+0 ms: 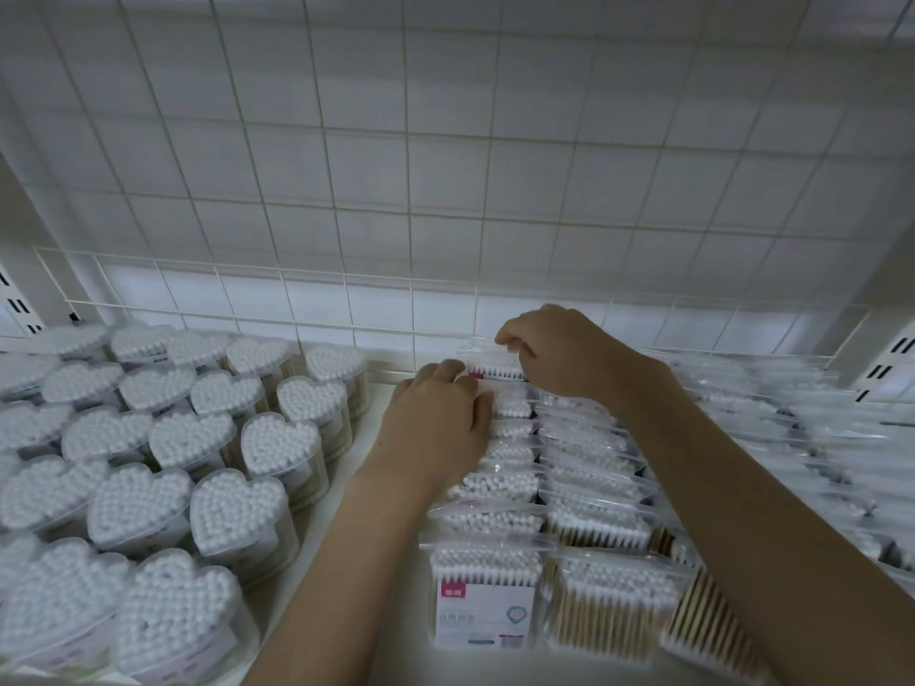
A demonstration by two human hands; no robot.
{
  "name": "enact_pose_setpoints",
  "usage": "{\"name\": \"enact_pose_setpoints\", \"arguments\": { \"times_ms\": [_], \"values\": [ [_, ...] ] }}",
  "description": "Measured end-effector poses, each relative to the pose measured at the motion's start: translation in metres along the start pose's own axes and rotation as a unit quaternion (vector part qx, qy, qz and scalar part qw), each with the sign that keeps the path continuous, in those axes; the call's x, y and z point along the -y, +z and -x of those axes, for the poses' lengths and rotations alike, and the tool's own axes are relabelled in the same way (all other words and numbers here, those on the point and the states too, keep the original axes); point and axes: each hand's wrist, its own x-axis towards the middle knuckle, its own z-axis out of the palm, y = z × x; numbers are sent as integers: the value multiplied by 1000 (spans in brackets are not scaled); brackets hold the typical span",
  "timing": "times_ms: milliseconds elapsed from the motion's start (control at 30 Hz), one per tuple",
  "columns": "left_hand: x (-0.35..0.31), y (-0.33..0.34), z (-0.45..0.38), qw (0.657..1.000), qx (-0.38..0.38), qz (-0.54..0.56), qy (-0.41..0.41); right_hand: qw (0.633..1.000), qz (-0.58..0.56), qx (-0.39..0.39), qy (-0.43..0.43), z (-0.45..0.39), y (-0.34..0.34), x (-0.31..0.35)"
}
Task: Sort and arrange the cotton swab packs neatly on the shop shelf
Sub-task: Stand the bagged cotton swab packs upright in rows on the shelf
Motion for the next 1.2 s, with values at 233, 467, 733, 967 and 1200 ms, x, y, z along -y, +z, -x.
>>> {"name": "enact_pose_setpoints", "arguments": {
  "times_ms": [233,467,733,967,1200],
  "values": [
    [3,4,-6,996,69,60,-2,998,-50,-2,22,-3,0,-6],
    [0,-1,-3,999,29,35,20,999,29,-1,43,-13,2,-10],
    [-2,-3,-3,999,23,31,33,997,44,-19,66,-17,5,-5],
    [-2,0,-1,998,6,33,44,995,-7,-90,49,-14,-15,-3],
    [-1,1,-2,998,3,29,47,980,-116,-149,56,-4,-42,-4]
  ]
}}
